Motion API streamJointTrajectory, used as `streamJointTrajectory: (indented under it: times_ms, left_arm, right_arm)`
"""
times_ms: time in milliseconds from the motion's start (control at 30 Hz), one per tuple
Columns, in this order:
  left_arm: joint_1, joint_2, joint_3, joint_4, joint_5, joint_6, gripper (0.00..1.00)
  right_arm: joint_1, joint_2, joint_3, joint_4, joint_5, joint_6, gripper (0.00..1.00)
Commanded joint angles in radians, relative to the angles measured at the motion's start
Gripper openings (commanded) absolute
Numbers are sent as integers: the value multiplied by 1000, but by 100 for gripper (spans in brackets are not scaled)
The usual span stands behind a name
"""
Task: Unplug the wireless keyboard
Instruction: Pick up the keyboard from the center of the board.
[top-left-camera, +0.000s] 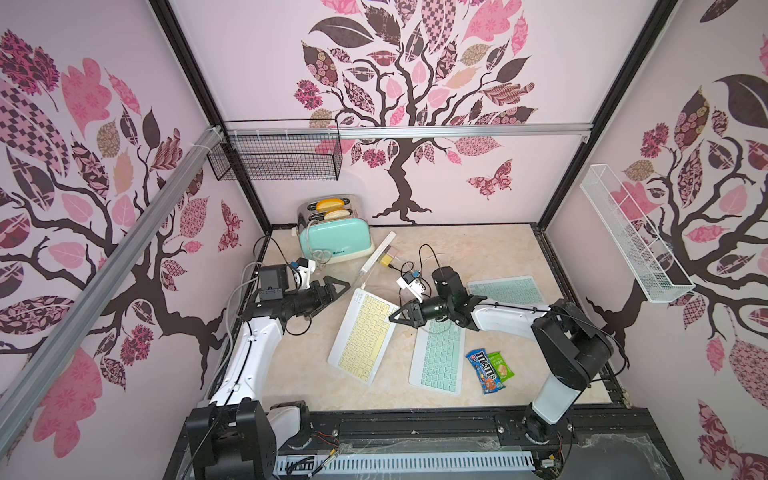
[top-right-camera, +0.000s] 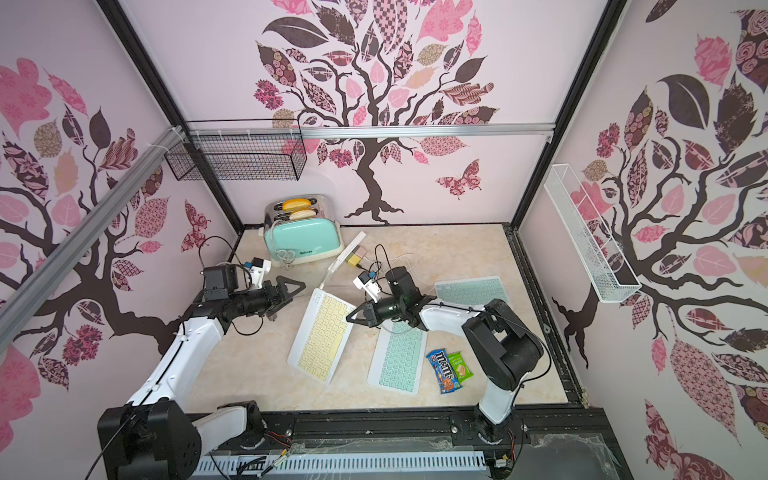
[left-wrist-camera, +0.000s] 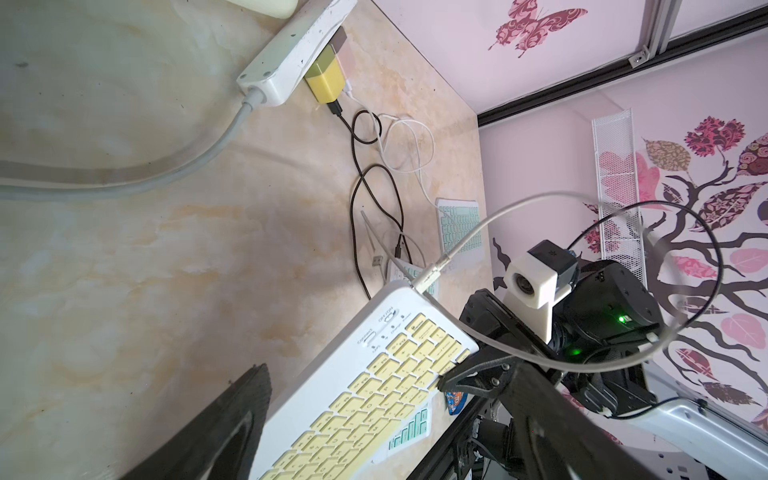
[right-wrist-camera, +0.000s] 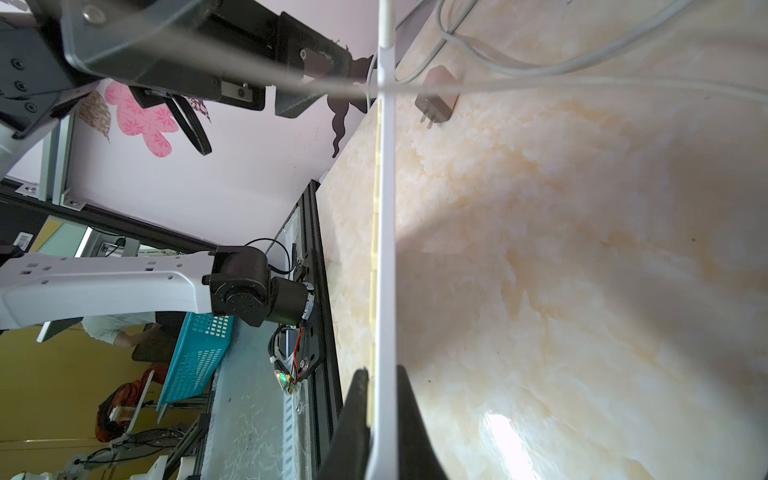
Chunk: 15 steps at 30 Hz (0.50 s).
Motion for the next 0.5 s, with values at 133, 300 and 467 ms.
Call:
streamJointTrajectory:
  times_ms: [133, 300, 467]
  left_arm:
    - [3, 13, 1, 10, 13, 30, 92]
    - [3, 23, -14, 36, -42, 16, 92]
    - [2, 99, 21, 24, 76, 65, 85]
  right_arm:
    - [-5, 4, 88, -59, -12, -34, 0]
    - [-10, -41, 50, -31, -31, -38, 0]
    - [-40, -34, 36, 65, -135, 6, 0]
